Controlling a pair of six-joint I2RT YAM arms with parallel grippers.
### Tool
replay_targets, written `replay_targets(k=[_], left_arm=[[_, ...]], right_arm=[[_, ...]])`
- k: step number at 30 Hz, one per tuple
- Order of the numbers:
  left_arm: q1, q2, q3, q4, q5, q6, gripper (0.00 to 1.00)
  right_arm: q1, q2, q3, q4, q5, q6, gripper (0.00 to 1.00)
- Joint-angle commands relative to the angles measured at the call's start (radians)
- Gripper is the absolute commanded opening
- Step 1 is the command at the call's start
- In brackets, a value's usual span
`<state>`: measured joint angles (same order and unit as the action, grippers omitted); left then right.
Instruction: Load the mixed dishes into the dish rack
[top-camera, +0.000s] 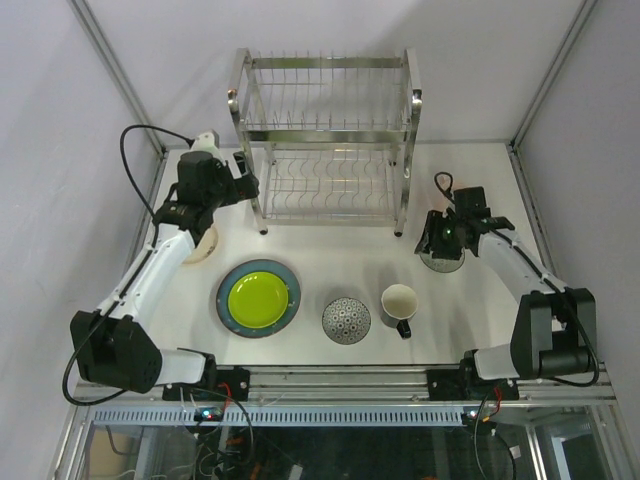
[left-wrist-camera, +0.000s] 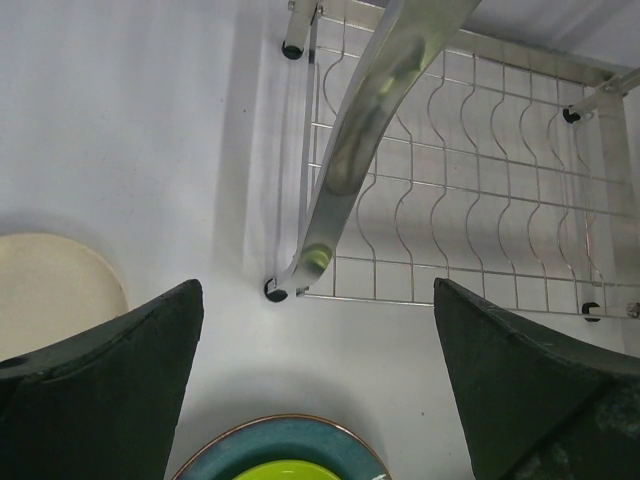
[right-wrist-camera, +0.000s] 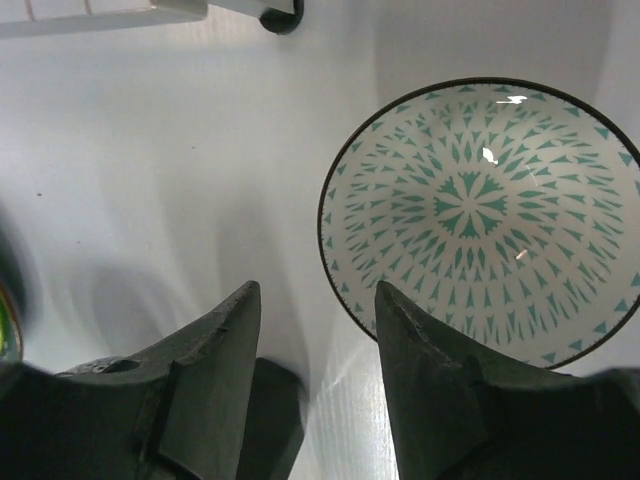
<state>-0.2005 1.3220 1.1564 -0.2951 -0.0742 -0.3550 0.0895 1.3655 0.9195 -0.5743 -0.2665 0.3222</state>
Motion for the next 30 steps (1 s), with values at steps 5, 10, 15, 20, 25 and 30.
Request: replay_targets(k=[5,10,15,20,25,30], left_arm=[[0.005,-0.025,0.087,0.000,-0.012,0.043,1.00],[0.008,-0.032,0.085,-0.005,-0.015,0.039,1.00],[0.012,-0.040,0.075,-0.007,-0.018,0.030,1.00],[0.015,-0.048,0.063,-0.007,-0.019,0.027,1.00],[0.020,-0.061,0.058,-0.009,-0.022,0.024,1.00],[0.023,-0.068,0.058,-0.021,-0.028,0.017,1.00]], right_arm=[[0.080,0.089,0.060,0.028,0.102,-0.043,0.50],[0.136,0.152,0.081,0.027,0.180,-0.041,0.47],[0.161,0.174,0.084,0.029,0.288,-0.047,0.33],[0.170,0.202,0.092,0.031,0.361,-0.050,0.24],[0.179,0.220,0.109,0.021,0.412,-0.052,0.05],[0.209,0.208,0.114,-0.014,0.418,-0.056,0.00]])
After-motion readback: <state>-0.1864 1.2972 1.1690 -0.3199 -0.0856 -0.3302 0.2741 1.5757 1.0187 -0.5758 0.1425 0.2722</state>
